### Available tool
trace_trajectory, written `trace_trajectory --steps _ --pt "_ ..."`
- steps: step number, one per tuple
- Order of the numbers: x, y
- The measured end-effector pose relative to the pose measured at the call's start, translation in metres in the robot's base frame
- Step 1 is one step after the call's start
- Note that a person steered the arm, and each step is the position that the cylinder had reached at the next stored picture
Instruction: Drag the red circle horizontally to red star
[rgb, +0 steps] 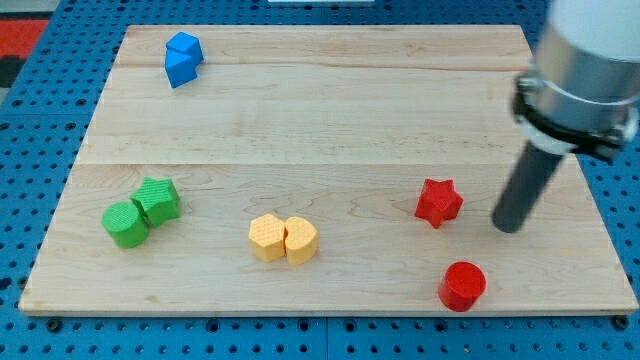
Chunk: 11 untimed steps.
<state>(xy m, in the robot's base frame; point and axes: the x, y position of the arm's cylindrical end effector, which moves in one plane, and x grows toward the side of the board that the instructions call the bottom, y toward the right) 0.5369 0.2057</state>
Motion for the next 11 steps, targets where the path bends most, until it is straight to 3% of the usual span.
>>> trace_trajectory --steps 1,2,3,4,5,6,7,9,10,11 --pt "0.078 -0.009" --pt "0.080 -0.052" --pt "0.066 -0.131" --pt "0.050 -0.111" --pt "0.062 -0.112" --pt "0.080 -0.128" --pt "0.062 -0.171" --pt "-0.004 -0.165" --pt "-0.017 -0.157" --pt "0.021 -0.126"
